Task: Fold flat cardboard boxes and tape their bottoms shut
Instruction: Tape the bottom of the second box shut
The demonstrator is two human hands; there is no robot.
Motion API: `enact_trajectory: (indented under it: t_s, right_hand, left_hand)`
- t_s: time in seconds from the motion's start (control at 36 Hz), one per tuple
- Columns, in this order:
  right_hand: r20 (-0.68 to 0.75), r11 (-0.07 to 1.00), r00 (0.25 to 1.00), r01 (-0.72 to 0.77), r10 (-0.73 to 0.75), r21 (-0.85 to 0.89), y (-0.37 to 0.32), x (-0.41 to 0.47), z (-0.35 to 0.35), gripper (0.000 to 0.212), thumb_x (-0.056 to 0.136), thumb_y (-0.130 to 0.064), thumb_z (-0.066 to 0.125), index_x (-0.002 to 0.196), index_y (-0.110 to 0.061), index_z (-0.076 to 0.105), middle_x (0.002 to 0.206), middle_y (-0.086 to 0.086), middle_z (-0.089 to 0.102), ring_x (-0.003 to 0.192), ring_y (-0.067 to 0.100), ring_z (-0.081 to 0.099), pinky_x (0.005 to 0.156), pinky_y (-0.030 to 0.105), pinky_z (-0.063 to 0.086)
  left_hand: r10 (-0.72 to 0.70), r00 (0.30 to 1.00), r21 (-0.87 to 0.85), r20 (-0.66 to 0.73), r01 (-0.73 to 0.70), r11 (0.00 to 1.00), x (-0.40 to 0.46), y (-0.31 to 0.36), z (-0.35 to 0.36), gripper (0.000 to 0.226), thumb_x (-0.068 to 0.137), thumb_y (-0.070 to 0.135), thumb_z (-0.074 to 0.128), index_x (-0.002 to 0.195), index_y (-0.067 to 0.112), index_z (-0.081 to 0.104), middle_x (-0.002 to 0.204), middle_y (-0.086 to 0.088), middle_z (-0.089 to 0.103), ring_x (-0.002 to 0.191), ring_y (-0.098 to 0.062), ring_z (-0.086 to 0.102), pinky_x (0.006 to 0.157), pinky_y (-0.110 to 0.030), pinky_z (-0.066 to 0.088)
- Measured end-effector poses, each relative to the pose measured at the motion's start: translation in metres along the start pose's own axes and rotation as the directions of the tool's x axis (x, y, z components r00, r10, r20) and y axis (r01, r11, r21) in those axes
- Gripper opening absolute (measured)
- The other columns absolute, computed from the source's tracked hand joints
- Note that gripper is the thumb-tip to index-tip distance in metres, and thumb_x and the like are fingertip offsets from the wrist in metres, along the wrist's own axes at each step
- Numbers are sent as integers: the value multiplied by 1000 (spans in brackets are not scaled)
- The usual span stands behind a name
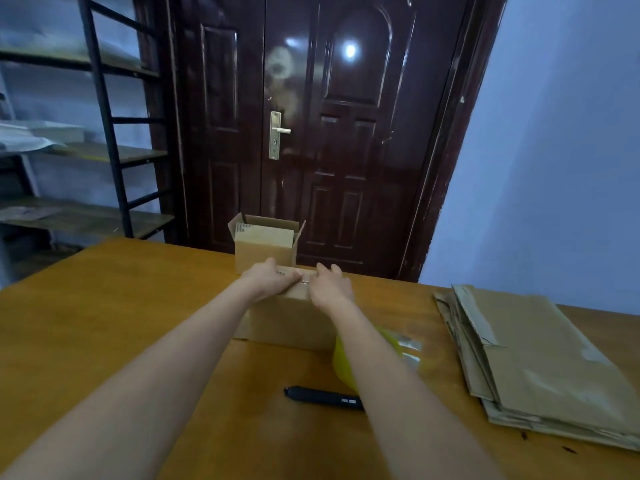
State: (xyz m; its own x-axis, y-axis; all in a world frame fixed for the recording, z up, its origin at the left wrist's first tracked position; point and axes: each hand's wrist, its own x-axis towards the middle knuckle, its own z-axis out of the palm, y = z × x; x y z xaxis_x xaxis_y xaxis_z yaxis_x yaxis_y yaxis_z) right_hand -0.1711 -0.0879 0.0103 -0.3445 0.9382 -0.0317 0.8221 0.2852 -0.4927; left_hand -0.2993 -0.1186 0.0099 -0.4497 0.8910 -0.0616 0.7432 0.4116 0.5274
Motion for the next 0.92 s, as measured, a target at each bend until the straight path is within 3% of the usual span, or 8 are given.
enact_trajectory:
  t_s: [0.14,0.28,0.44,0.53,0.58,0.64,0.72,0.92]
  right_hand:
    - [37,960,989,-148,143,236,5,5,-4,53,101,-18,25,152,-13,9,159,10,-3,140,33,27,110,38,27]
    - [143,800,966,-257,214,542,9,6,-5,64,99,-24,33,151,-24,-3,152,13,25,129,33,41,107,43,38]
    - [261,564,949,-316,179,763,19,1,-5,71,97,-38,43,150,-37,-5,148,12,30,121,36,46,98,53,45]
    - [283,518,937,-348,203,781,20,1,-3,67,96,-44,44,150,-33,6,146,11,35,121,34,47,98,52,46]
    - [309,472,925,-379,223,796,19,-1,-3,60,96,-49,41,145,-19,28,135,15,47,114,32,53,95,45,48]
    - [337,459,911,-410,236,788,18,-6,-4,64,96,-56,33,139,-9,38,133,18,50,116,32,52,99,40,44]
    - [340,484,908,-418,244,769,15,-8,-8,81,91,-68,23,148,-10,25,151,15,30,137,31,33,114,42,25]
    - [239,514,934,-347,265,785,11,-18,-39,79,93,-65,19,150,-11,17,156,13,19,142,32,21,116,44,18]
  left_hand:
    - [-66,990,-253,123,96,963,0,-6,-4,95,84,62,53,153,21,3,156,-12,20,140,-34,25,112,-47,27]
    - [-118,978,-458,173,186,869,5,-13,-4,103,82,52,64,152,26,-8,156,-13,18,139,-36,26,112,-49,29]
    - [-129,969,-602,210,232,764,4,-15,-6,93,84,42,67,152,15,9,149,-15,32,127,-32,43,102,-41,43]
    - [-138,961,-660,241,266,703,-4,-13,-6,68,86,36,67,138,3,37,112,-13,58,95,-24,58,80,-35,51]
    - [-157,952,-702,263,300,646,-10,-14,-4,62,84,37,69,130,3,46,98,-12,61,85,-24,59,68,-33,50]
    - [-174,954,-739,243,298,604,-14,-16,0,67,81,46,68,130,6,46,108,-14,61,93,-27,60,78,-37,52]
    - [-180,965,-755,191,262,601,-21,-12,-2,65,88,57,51,132,9,47,119,-13,59,105,-27,56,100,-41,43]
    - [-113,994,-751,6,79,655,-40,2,-13,48,100,48,29,117,10,54,109,-8,59,98,-22,53,85,-34,39]
